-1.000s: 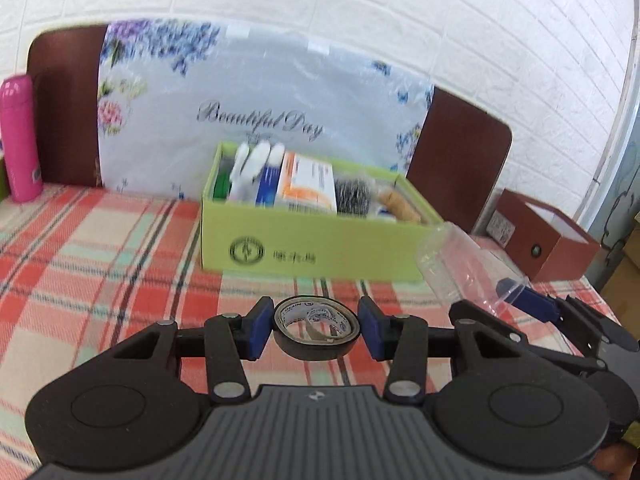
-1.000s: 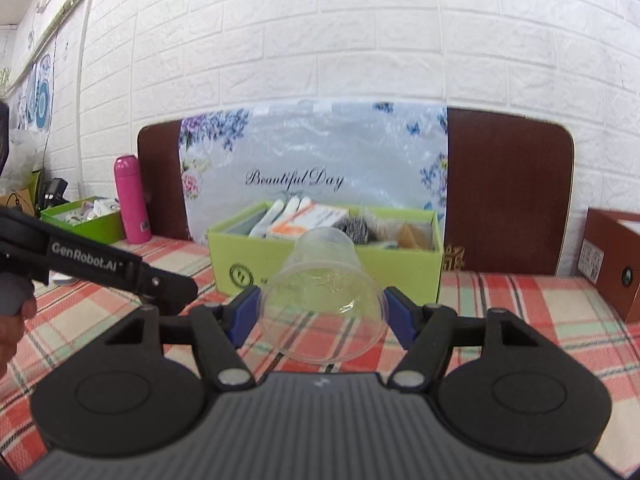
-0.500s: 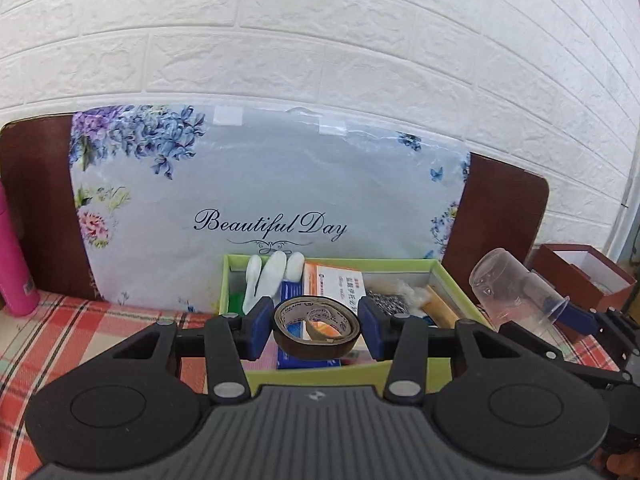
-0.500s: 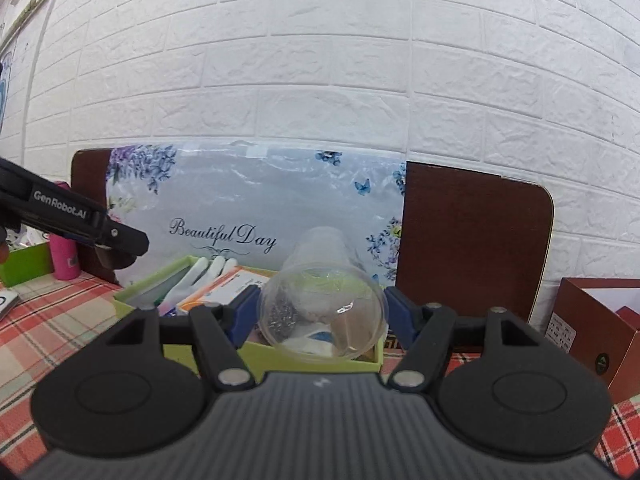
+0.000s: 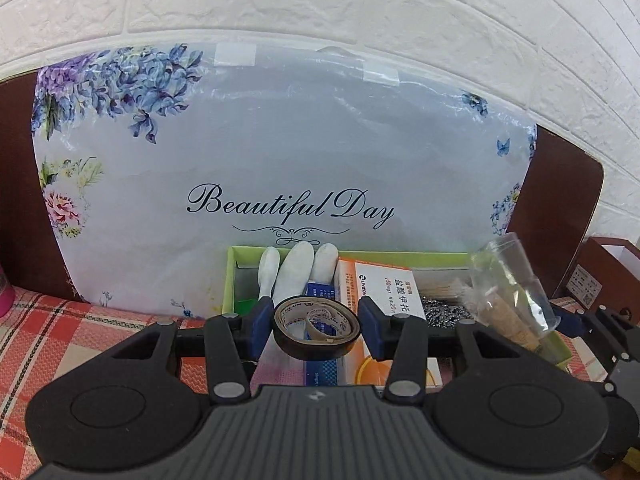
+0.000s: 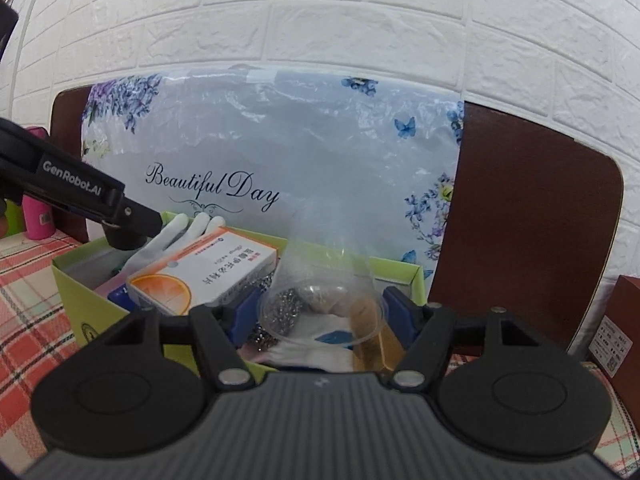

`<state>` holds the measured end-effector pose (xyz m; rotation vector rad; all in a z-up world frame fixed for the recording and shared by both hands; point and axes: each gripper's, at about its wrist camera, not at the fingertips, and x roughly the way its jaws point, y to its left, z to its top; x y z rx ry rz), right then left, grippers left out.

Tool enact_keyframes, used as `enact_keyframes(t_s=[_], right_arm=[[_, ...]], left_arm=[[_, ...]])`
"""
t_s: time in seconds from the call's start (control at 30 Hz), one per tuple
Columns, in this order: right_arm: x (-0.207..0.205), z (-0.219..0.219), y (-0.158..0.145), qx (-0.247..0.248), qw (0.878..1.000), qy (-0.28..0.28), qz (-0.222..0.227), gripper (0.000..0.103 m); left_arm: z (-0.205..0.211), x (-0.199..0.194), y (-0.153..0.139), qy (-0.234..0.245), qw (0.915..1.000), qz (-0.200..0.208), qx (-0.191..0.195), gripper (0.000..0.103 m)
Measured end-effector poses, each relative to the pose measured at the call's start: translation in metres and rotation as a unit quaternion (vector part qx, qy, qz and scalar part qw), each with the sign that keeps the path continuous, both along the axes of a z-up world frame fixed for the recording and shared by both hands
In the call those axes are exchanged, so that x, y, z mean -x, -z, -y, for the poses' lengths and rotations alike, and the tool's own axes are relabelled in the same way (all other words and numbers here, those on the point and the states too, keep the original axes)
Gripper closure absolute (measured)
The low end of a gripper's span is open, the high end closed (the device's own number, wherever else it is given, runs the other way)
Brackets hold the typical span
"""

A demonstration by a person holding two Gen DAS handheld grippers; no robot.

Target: Organize objects

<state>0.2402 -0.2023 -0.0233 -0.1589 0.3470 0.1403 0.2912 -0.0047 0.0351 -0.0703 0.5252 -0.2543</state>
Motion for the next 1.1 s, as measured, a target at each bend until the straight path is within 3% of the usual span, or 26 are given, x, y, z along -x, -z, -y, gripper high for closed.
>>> enact_keyframes(t_s=[0.17,0.2,0.23,0.27,0.3,0.33,0.43,0.83,1.1], right_arm=[[0.001,0.0,0.007,-0.005,1.0,-0.003,-0.002,0.036],[0.003,-0.001,0.007,0.0,1.0,-0.003,0.002,0.035],[0.006,-0.001,0.008,0.005,1.0,0.0,0.008,0.028],[0.008,-0.002,0.007,0.006,1.0,0.004,0.013,0.019],[0.01,-0.001,0.006,0.005,1.0,0.006,0.016,0.014],[0.012,-0.001,0.004,0.004,1.0,0.006,0.017,0.007],[0.019,-0.001,0.002,0.003,1.0,0.003,0.019,0.0],[0.062,0.0,-0.009,-0.022,0.999,0.018,0.024,0.0],[0.11,0.006,-0.022,-0.063,0.997,0.031,-0.013,0.0]], left_arm=[[-0.002,-0.001,0.012,0.001,1.0,0.0,0.001,0.054],[-0.003,0.001,0.013,0.001,1.0,0.006,0.005,0.05],[-0.004,0.002,0.014,0.001,0.9999,0.009,0.009,0.044],[-0.005,0.004,0.014,-0.002,0.9998,0.012,0.014,0.03],[-0.006,0.007,0.013,-0.005,0.9997,0.017,0.018,0.023],[-0.007,0.01,0.013,-0.006,0.9995,0.024,0.02,0.022],[-0.01,0.017,0.01,-0.007,0.9994,0.028,0.019,0.021],[-0.016,0.082,0.007,-0.021,0.9989,0.038,0.018,0.011],[-0.007,0.139,0.013,-0.046,0.9987,0.01,0.017,0.005]])
